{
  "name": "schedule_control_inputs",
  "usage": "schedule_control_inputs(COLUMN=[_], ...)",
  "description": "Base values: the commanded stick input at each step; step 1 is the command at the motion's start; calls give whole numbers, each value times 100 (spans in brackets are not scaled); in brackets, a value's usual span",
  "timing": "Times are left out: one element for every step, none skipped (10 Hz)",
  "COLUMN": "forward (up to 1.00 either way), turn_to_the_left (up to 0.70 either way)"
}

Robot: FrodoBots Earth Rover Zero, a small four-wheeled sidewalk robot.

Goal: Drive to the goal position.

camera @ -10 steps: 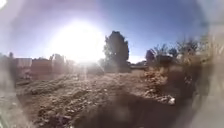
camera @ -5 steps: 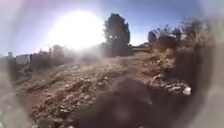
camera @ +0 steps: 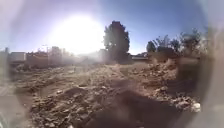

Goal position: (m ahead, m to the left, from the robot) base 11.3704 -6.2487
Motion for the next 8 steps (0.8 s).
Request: schedule_control_inputs(forward=[50,50,50,50,50,50,50,50], turn_to_the_left=[-50,-27,0,0,-26,-50,-50,-50])
